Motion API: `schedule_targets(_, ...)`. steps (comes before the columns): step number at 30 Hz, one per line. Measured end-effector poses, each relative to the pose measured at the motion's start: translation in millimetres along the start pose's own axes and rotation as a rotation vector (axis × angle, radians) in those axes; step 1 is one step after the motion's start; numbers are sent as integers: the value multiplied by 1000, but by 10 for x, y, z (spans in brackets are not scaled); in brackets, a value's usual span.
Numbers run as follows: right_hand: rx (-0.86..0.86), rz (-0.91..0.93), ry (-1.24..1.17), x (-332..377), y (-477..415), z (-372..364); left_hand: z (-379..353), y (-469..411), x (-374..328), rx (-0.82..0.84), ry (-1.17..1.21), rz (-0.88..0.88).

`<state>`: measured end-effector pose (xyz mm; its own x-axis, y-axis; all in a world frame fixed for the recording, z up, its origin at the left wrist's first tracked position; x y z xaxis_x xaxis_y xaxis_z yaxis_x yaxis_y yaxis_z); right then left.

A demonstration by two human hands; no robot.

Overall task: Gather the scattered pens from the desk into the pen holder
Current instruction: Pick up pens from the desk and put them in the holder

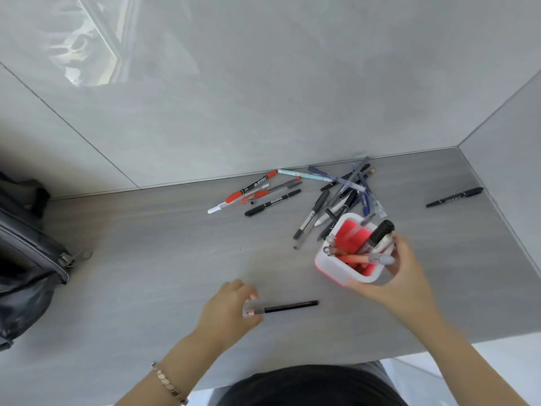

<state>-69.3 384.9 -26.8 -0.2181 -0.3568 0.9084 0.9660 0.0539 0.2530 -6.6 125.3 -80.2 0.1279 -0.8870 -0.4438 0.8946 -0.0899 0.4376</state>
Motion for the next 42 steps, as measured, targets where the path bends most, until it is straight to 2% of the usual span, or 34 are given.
schedule_targets(5,-71,-11,-5,74,43,226,-181,-132,-132,50,-169,-80)
schedule_targets(7,-86,-19,-11,51,46,264,-111,-158,-162,28,-118,-102)
schedule_targets(10,-84,-5,-3,4,48,291,233,-224,-239,-74,302,11)
schedule_targets(12,-81,14,-4,23,37,304,492,-331,-298,-208,602,96)
schedule_targets(15,-76,25,-31,62,13,324,751,-590,-412,-327,1047,137)
schedule_targets(18,-89,9,-37,50,-17,328,840,-996,-525,-373,1255,170)
schedule_targets(20,-86,3,-50,48,-46,322,801,-1293,-617,-321,1156,223)
schedule_targets(22,-69,-6,-46,53,-74,305,671,-1571,-719,-156,886,266)
schedule_targets(25,-47,-39,-21,43,-99,266,471,-1853,-844,8,500,232)
schedule_targets(27,-45,-71,7,24,-117,251,354,-1950,-897,42,389,212)
schedule_targets(37,30,-68,25,70,-275,170,176,-1864,-905,75,172,175)
schedule_targets(39,43,-59,41,86,-282,139,289,-1731,-845,15,255,206)
schedule_targets(42,69,-64,24,86,-265,68,696,-1435,-762,-206,478,217)
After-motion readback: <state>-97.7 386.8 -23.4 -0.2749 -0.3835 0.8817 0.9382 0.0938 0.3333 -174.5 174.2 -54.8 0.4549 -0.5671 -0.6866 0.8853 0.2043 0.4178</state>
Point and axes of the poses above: each hand's wrist, its own y-axis away from the middle knuckle, its own z-axis out of the back of the hand, x = y × z, the point moved 5 cm from there along -y, towards the middle knuckle, and after that the axes turned 1 degree about -y, right-handed, at the moved point
